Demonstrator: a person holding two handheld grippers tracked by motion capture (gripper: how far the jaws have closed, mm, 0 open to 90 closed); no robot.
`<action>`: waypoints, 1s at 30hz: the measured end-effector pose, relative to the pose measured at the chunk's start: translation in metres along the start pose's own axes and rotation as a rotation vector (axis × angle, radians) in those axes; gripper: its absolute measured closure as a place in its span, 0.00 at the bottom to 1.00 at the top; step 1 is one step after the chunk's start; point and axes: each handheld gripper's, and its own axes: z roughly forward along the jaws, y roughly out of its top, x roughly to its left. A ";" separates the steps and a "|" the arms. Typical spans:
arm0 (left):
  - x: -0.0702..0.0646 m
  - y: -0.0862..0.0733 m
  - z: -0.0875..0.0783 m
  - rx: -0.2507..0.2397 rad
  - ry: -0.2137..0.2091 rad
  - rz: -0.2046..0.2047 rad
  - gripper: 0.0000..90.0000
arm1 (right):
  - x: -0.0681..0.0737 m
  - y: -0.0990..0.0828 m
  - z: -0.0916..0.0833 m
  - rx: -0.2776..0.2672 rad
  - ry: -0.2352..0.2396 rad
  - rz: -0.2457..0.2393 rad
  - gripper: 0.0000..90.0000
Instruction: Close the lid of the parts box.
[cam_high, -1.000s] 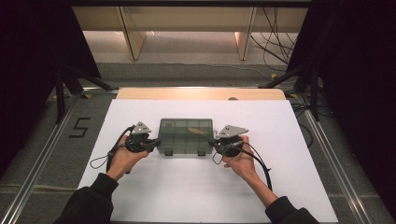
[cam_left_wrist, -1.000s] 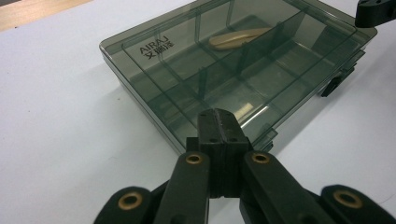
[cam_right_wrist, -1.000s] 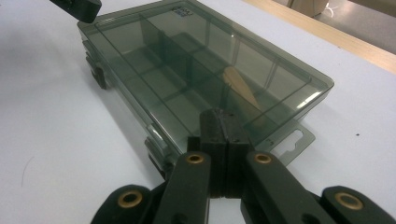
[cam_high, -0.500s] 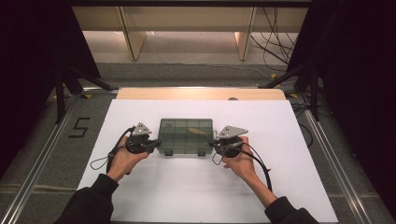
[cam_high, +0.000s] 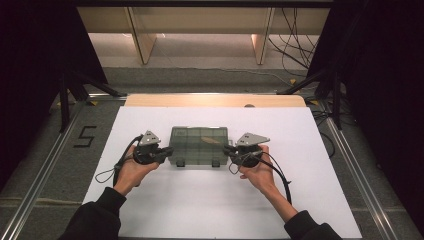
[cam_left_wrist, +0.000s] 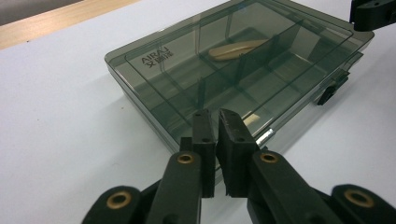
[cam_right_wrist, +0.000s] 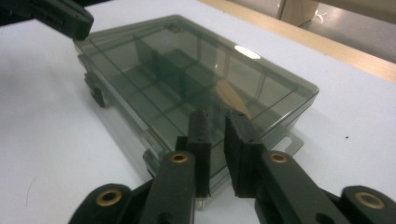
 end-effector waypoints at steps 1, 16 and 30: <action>-0.001 0.000 0.000 -0.013 -0.009 -0.014 0.93 | 0.000 0.000 -0.001 -0.007 -0.004 0.005 0.87; -0.005 0.003 -0.008 -0.092 -0.032 -0.023 0.81 | -0.008 0.010 -0.027 -0.126 -0.032 0.097 0.51; -0.017 0.006 -0.017 -0.146 -0.055 -0.055 0.56 | -0.005 0.006 -0.051 -0.164 -0.047 0.143 0.41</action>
